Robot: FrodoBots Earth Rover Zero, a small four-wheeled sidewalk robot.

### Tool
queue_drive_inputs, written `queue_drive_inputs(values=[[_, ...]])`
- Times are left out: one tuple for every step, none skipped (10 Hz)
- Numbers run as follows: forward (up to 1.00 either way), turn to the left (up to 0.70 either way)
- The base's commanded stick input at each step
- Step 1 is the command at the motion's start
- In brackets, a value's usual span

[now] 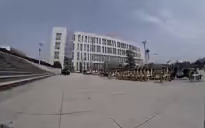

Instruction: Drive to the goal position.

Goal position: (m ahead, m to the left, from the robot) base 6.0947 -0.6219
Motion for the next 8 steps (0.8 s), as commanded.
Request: queue_drive_inputs(values=[[0.70, 0.00], [0.70, 0.00], [0.70, 0.00], [0.70, 0.00], [0.70, 0.00], [0.70, 0.00], [0.70, 0.00], [0.70, 0.00]])
